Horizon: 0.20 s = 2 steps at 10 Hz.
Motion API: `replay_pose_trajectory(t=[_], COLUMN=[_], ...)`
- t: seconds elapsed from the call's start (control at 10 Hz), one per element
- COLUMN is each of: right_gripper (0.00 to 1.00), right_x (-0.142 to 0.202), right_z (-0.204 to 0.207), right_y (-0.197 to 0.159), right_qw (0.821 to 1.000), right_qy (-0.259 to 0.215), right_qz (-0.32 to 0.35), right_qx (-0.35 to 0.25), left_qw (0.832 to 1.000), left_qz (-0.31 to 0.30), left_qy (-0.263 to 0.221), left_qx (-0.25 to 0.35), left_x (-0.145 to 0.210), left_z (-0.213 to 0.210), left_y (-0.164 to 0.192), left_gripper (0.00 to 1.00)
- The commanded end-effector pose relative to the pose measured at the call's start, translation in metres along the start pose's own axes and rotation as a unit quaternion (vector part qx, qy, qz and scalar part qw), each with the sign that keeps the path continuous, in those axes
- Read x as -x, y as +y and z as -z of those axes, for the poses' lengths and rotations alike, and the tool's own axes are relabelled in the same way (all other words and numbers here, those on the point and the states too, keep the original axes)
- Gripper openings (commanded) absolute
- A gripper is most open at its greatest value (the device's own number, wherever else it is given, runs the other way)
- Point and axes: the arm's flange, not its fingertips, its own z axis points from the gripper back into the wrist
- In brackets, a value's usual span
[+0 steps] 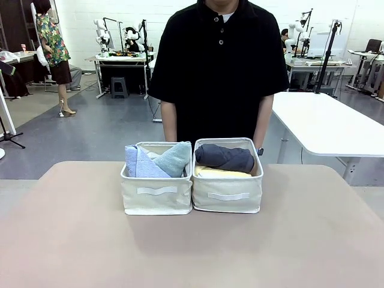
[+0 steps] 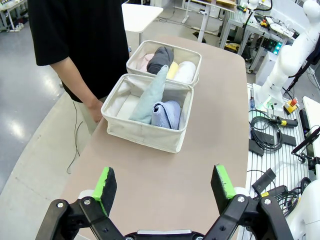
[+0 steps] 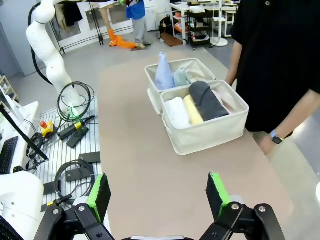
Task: Sort the towels based on their folding style.
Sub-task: Pick up another triangle-folded towel from the table and place it in the left Fabric basket.
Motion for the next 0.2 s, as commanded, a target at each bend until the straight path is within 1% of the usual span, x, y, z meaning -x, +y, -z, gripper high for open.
replay_pose_trajectory(t=[0.0,0.1], right_gripper=[1.00,1.00], right_x=[0.0000,0.0000], right_z=[-0.0005,-0.0005], right_y=[-0.0018,-0.0018], right_qw=[1.000,1.000], right_qy=[-0.003,-0.003], right_qz=[-0.009,-0.009], right_qx=[-0.005,-0.005], left_qw=[1.000,1.000], left_qz=[0.001,0.001], left_qy=[-0.001,-0.001], left_qx=[-0.003,-0.003], left_x=[-0.0013,-0.0013], left_z=[-0.0007,-0.0007], left_y=[-0.0013,-0.0013], left_gripper=[0.98,0.98])
